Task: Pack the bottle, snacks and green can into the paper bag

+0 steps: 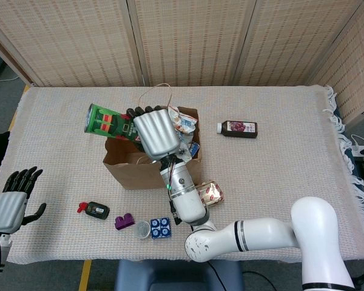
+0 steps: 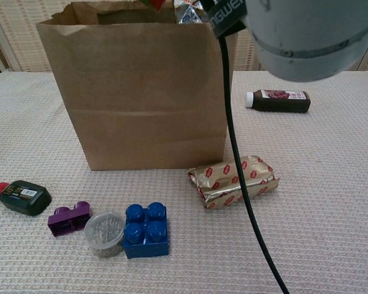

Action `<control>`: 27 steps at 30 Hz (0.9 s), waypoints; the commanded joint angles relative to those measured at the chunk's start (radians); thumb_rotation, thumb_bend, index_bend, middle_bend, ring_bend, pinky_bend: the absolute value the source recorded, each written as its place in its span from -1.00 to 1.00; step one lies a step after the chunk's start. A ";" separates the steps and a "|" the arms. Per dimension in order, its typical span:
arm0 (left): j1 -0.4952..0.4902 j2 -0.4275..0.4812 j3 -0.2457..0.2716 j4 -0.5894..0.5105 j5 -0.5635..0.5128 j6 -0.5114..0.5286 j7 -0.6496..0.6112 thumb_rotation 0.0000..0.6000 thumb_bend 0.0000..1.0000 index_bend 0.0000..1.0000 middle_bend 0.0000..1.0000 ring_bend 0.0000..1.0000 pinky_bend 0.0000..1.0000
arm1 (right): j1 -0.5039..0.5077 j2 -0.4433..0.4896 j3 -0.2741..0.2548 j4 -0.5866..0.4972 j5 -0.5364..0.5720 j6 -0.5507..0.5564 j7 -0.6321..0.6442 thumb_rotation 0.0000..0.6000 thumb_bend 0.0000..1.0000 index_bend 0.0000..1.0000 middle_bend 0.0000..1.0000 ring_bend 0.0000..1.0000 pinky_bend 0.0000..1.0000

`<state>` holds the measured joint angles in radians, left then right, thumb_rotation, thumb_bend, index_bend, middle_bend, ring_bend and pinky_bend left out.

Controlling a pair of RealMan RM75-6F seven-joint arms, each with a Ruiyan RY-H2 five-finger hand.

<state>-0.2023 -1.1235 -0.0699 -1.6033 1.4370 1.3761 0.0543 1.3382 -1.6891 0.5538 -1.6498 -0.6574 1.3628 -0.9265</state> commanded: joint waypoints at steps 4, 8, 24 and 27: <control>0.001 0.000 0.000 0.000 0.000 0.001 0.000 1.00 -0.32 -0.89 -1.00 -1.00 -1.00 | 0.006 0.006 -0.022 -0.026 0.074 -0.007 -0.065 1.00 -0.62 -1.00 -0.70 -0.92 -0.64; 0.001 -0.001 0.000 -0.001 -0.001 0.002 0.003 1.00 -0.32 -0.89 -1.00 -1.00 -1.00 | -0.005 0.021 -0.023 -0.051 0.072 0.005 -0.062 1.00 -0.69 -1.00 -0.92 -1.00 -0.82; 0.003 -0.002 0.000 -0.002 -0.001 0.005 0.009 1.00 -0.32 -0.89 -1.00 -1.00 -1.00 | -0.162 0.229 -0.065 -0.304 0.023 0.053 0.007 1.00 -0.70 -1.00 -0.93 -1.00 -0.82; 0.003 -0.003 0.000 -0.002 -0.001 0.006 0.010 1.00 -0.32 -0.89 -1.00 -1.00 -1.00 | -0.234 0.320 -0.101 -0.379 0.002 0.047 0.043 1.00 -0.70 -1.00 -0.93 -1.00 -0.82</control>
<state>-0.1992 -1.1265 -0.0696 -1.6048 1.4360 1.3827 0.0647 1.1600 -1.4332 0.4829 -1.9711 -0.6341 1.4106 -0.9164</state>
